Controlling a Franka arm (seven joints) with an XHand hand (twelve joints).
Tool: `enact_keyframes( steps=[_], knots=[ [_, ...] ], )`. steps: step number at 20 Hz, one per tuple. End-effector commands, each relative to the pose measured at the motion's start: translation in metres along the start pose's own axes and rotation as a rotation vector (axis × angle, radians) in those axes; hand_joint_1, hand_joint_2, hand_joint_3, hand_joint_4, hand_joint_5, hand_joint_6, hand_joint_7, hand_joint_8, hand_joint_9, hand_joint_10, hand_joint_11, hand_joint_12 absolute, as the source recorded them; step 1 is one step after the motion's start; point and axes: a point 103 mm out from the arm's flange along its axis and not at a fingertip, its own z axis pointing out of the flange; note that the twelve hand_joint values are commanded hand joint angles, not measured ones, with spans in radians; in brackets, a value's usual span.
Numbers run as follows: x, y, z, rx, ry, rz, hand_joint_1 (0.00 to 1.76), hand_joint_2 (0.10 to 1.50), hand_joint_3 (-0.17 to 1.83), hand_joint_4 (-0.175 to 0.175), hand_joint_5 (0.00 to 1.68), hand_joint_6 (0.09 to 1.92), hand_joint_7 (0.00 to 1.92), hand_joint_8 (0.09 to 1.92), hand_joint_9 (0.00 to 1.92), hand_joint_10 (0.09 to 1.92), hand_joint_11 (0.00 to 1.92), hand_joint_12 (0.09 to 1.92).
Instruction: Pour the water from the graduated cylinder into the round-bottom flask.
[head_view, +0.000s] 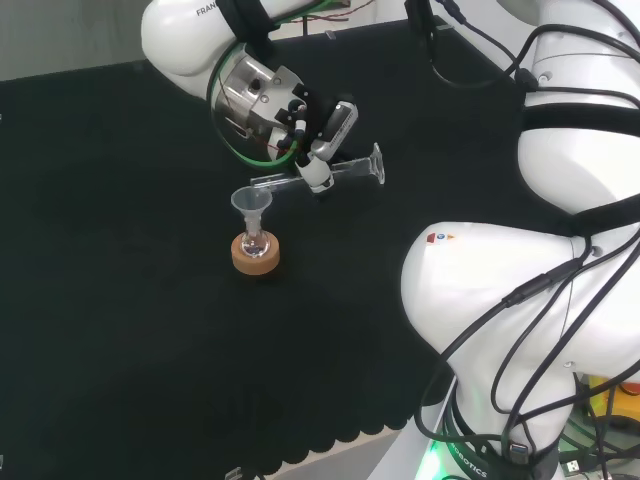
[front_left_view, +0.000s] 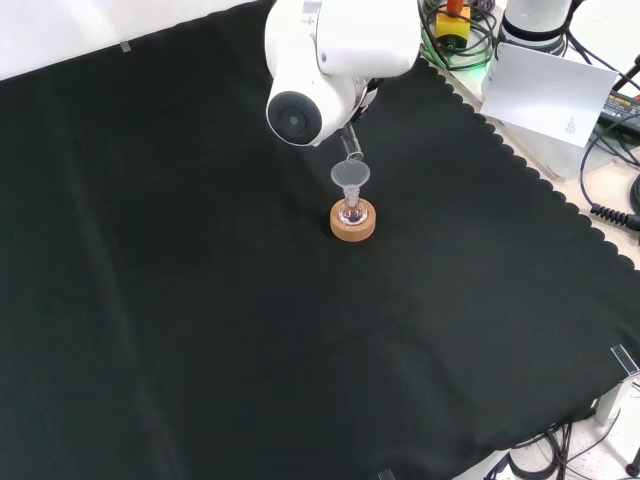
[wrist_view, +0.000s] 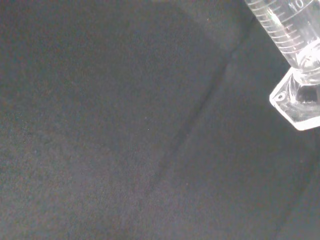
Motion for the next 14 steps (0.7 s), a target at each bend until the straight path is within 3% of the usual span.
enact_keyframes(
  steps=[1,7,14],
  knots=[
    [-0.0002,-0.0015,-0.0002,0.0,0.0,0.0,1.13,1.16,-0.01,-0.145,0.92,1.12,1.24,0.37,1.48,0.09,1.21,0.74],
    [0.0003,-0.0015,0.0,-0.021,0.002,-0.003,1.13,1.16,-0.01,-0.145,0.92,1.12,1.23,0.37,1.48,0.09,1.21,0.74],
    [-0.0004,-0.0043,0.0008,-0.131,0.036,-0.025,1.13,1.16,-0.01,-0.145,0.92,1.12,1.24,0.37,1.48,0.09,1.21,0.74]
  ],
)
